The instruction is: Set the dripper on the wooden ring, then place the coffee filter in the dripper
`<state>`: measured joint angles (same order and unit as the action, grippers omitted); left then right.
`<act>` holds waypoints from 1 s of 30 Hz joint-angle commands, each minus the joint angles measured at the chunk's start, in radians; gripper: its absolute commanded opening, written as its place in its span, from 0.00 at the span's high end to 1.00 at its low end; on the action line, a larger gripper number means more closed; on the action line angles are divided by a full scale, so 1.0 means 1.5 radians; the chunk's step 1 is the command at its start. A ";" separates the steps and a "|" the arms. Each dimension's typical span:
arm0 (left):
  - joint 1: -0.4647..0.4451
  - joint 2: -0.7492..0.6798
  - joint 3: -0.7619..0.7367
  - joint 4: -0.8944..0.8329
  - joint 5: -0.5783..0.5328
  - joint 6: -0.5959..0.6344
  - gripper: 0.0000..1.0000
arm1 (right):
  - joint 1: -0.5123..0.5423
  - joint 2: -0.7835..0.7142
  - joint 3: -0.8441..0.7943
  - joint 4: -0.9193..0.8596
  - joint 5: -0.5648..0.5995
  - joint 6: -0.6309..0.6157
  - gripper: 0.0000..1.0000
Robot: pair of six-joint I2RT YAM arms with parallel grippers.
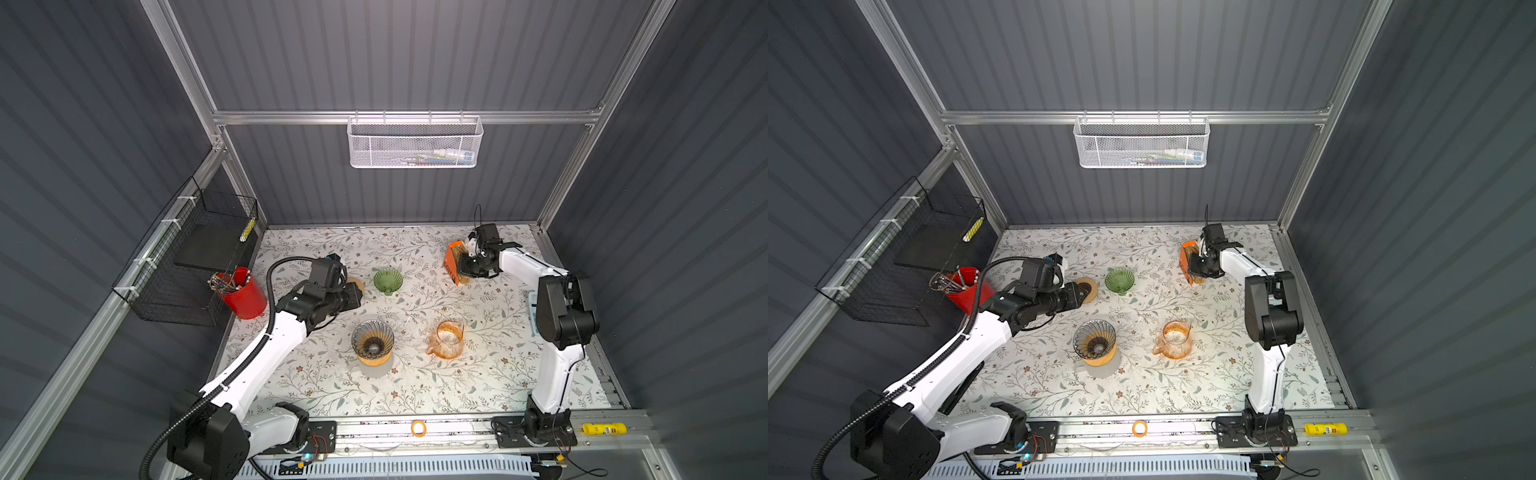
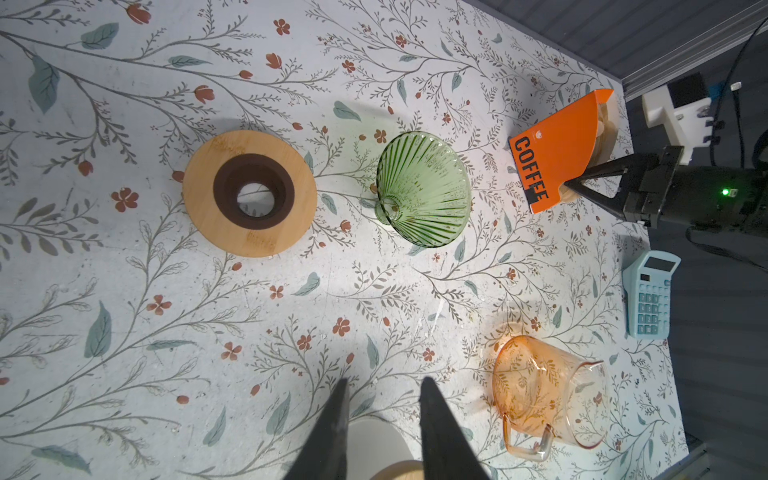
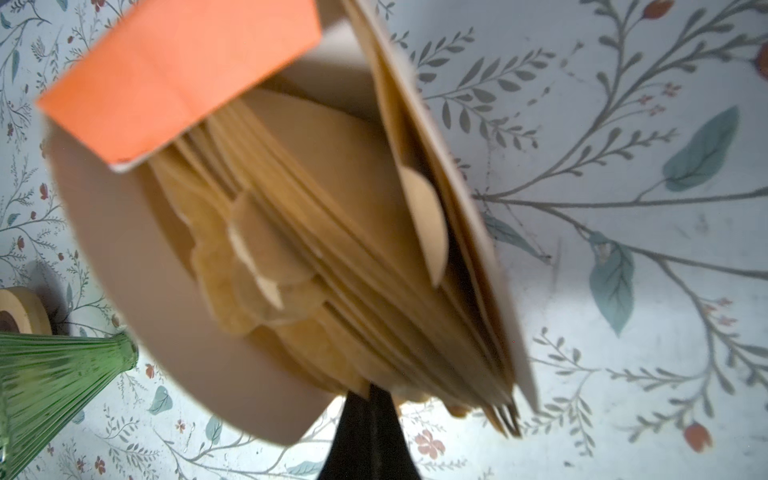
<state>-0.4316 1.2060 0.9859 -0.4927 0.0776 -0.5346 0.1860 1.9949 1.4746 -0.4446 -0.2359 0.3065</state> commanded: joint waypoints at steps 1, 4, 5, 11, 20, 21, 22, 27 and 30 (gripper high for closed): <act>-0.002 -0.020 -0.006 -0.006 0.000 0.001 0.70 | 0.002 -0.032 -0.011 -0.018 0.013 -0.003 1.00; -0.002 -0.026 -0.008 -0.006 0.000 0.001 0.70 | 0.002 -0.041 -0.020 -0.023 0.016 -0.002 1.00; -0.002 -0.027 -0.009 -0.007 0.000 0.001 0.70 | 0.002 -0.044 -0.024 -0.023 0.017 -0.001 1.00; -0.002 -0.033 -0.014 -0.004 0.000 0.000 0.69 | 0.002 -0.056 -0.038 -0.026 0.021 0.001 1.00; -0.002 -0.036 -0.018 -0.001 0.001 0.002 0.69 | 0.004 -0.061 -0.036 -0.033 0.028 0.002 1.00; -0.002 -0.036 -0.018 0.000 0.001 0.002 0.69 | 0.005 -0.061 -0.036 -0.034 0.028 0.002 1.00; -0.001 -0.036 -0.019 0.000 0.001 0.002 0.69 | 0.007 -0.063 -0.036 -0.036 0.029 0.003 1.00; -0.002 -0.036 -0.021 0.002 0.003 0.003 0.69 | 0.015 -0.071 -0.041 -0.040 0.034 0.007 1.00; -0.002 -0.040 -0.022 0.002 0.003 0.002 0.69 | 0.021 -0.075 -0.042 -0.044 0.037 0.009 1.00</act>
<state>-0.4316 1.1721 0.9623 -0.4915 0.0780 -0.5346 0.2062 1.9156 1.4254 -0.4892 -0.1955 0.3122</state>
